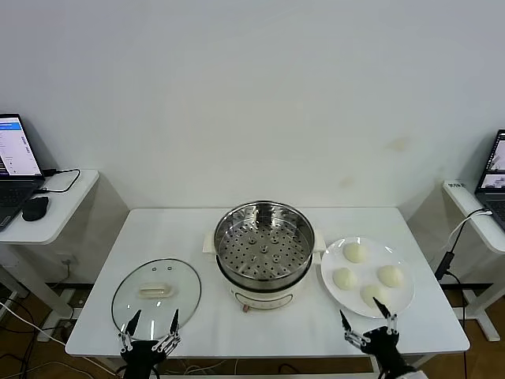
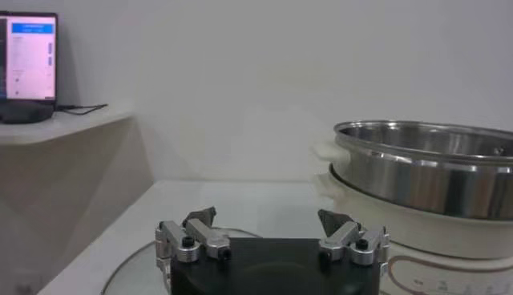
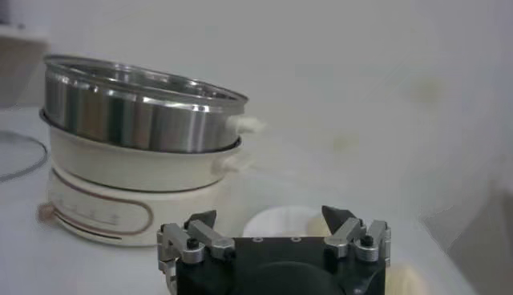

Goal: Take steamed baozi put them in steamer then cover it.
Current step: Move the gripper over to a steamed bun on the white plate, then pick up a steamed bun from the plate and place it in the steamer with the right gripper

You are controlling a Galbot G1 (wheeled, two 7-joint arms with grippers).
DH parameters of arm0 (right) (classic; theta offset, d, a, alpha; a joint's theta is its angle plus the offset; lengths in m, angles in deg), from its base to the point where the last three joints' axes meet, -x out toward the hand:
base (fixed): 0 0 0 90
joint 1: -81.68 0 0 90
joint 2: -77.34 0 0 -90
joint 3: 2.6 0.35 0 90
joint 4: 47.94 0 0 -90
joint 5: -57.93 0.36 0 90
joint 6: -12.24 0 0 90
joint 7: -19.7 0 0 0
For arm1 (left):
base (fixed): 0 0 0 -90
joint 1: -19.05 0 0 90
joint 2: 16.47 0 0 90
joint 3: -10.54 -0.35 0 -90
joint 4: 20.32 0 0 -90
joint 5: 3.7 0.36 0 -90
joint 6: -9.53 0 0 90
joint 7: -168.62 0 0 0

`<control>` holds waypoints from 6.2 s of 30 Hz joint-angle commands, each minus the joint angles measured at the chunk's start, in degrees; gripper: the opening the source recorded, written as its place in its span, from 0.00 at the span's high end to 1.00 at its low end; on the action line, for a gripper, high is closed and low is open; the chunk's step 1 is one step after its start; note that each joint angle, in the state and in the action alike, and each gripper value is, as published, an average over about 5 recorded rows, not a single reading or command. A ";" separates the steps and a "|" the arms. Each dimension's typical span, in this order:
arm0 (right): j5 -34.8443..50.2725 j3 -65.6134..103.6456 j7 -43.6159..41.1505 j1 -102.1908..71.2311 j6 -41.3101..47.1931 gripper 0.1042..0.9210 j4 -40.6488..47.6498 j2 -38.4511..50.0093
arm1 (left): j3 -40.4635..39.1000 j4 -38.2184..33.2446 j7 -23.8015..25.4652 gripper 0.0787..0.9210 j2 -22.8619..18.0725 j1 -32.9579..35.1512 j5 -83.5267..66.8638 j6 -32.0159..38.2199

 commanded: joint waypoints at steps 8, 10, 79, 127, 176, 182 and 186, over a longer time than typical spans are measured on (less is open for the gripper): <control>-14.61 -0.86 -16.95 19.04 9.11 0.12 6.74 25.52 | 0.67 -0.85 0.34 0.12 2.40 -1.89 4.44 -4.34; -13.53 -3.72 -21.95 23.04 10.06 0.12 8.65 29.86 | 0.64 -0.79 0.26 0.12 2.33 -2.13 5.46 -4.62; -19.35 -70.19 -48.64 86.90 4.56 0.25 63.90 9.20 | 6.24 -2.54 1.73 0.12 4.08 -2.63 5.19 -7.37; 24.32 -107.06 -45.87 130.36 4.10 0.40 31.94 16.65 | 4.75 -3.90 1.68 0.12 5.96 -3.56 3.68 -7.20; -19.31 -106.93 -36.04 115.07 -30.36 0.36 58.26 -9.31 | 6.20 -3.75 1.92 0.12 4.44 -3.54 4.04 -7.32; -17.78 -107.45 -35.78 114.98 -30.17 0.33 57.56 -8.96 | 6.06 -3.76 1.91 0.12 4.37 -3.46 4.18 -7.31; -14.46 -107.90 -36.39 116.00 -28.75 0.21 55.79 -7.88 | 5.92 -4.00 1.91 0.12 4.36 -3.40 4.33 -7.36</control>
